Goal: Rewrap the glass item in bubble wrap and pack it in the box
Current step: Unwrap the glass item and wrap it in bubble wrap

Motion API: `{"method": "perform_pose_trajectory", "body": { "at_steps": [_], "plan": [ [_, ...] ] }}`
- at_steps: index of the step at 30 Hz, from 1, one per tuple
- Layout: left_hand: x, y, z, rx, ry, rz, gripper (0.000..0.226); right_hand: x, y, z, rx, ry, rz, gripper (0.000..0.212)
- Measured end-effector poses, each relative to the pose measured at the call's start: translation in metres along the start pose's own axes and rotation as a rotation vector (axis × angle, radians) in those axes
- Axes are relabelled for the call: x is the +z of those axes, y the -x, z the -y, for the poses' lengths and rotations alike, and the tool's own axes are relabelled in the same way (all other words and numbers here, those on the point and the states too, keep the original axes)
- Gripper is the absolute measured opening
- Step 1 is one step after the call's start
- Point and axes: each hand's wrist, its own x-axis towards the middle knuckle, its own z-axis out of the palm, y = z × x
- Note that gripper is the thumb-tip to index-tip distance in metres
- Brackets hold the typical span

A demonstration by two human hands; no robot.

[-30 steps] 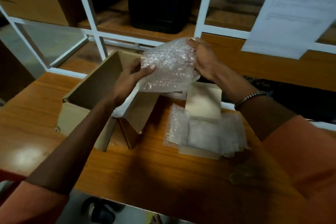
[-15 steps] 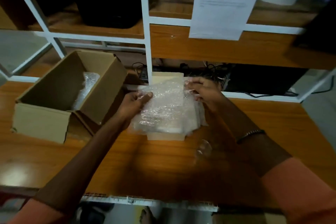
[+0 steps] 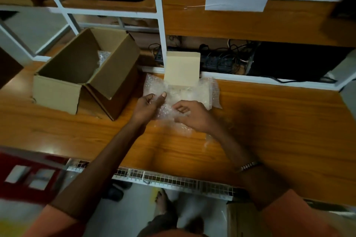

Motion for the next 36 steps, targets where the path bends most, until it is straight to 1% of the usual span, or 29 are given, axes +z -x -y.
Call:
{"method": "perform_pose_trajectory", "body": {
  "at_steps": [1, 2, 4, 6, 9, 11, 13, 15, 17, 19, 21, 23, 24, 26, 27, 29, 30, 33, 35, 36],
  "plan": [
    [0.001, 0.005, -0.003, -0.025, 0.01, 0.008, 0.037, 0.004, -0.001, -0.004, 0.008, -0.044, -0.044, 0.025],
    [0.0, 0.008, -0.005, -0.056, 0.029, 0.02, 0.044, 0.006, -0.001, -0.006, 0.02, -0.081, -0.068, 0.019],
    [-0.002, 0.013, -0.006, -0.113, 0.075, 0.06, 0.058, 0.007, 0.003, -0.003, 0.044, -0.109, -0.064, 0.025],
    [-0.002, 0.017, -0.003, -0.135, 0.146, 0.098, 0.061, 0.008, 0.007, -0.001, 0.102, -0.16, -0.036, 0.03],
    [0.003, 0.023, 0.009, -0.143, 0.245, 0.133, 0.057, 0.013, 0.011, -0.006, 0.196, -0.342, -0.002, 0.029],
    [0.007, 0.025, 0.02, -0.121, 0.208, 0.187, 0.05, 0.018, 0.013, -0.01, 0.245, -0.446, 0.028, 0.032],
    [0.011, 0.027, 0.03, -0.099, 0.107, 0.231, 0.036, 0.022, 0.017, -0.011, 0.272, -0.509, 0.041, 0.035],
    [0.017, 0.027, 0.04, -0.081, 0.058, 0.214, 0.025, 0.026, 0.02, -0.012, 0.291, -0.549, 0.051, 0.034],
    [0.02, 0.028, 0.048, -0.069, 0.072, 0.154, 0.023, 0.028, 0.024, -0.012, 0.306, -0.588, 0.064, 0.034],
    [0.019, 0.028, 0.051, -0.053, 0.06, 0.103, 0.022, 0.029, 0.027, -0.011, 0.333, -0.622, 0.068, 0.039],
    [0.017, 0.028, 0.054, -0.034, 0.013, 0.08, 0.021, 0.03, 0.029, -0.013, 0.374, -0.623, 0.064, 0.047],
    [0.016, 0.028, 0.057, 0.005, -0.052, 0.076, 0.021, 0.034, 0.03, -0.016, 0.357, -0.541, 0.065, 0.052],
    [0.016, 0.027, 0.058, 0.019, -0.084, 0.077, 0.02, 0.036, 0.029, -0.016, 0.331, -0.487, 0.077, 0.045],
    [0.011, 0.026, 0.058, 0.017, -0.122, 0.092, 0.018, 0.04, 0.027, -0.022, 0.313, -0.407, 0.075, 0.02],
    [0.006, 0.024, 0.058, 0.011, -0.135, 0.113, 0.018, 0.039, 0.026, -0.022, 0.318, -0.391, 0.059, 0.014],
    [-0.011, 0.021, 0.056, -0.01, -0.165, 0.136, 0.019, 0.03, 0.026, -0.022, 0.353, -0.36, 0.02, 0.02],
    [-0.024, 0.018, 0.056, -0.033, -0.179, 0.118, 0.019, 0.023, 0.026, -0.021, 0.375, -0.317, -0.001, 0.022],
    [-0.07, 0.011, 0.058, -0.107, -0.235, -0.012, 0.021, -0.002, 0.022, -0.027, 0.415, -0.123, -0.111, 0.008],
    [-0.101, 0.006, 0.061, -0.105, -0.264, -0.106, 0.026, -0.024, 0.017, -0.033, 0.45, -0.041, -0.186, 0.011],
    [-0.114, 0.005, 0.062, -0.098, -0.269, -0.139, 0.028, -0.036, 0.015, -0.033, 0.468, -0.034, -0.198, 0.007]
  ]
}}
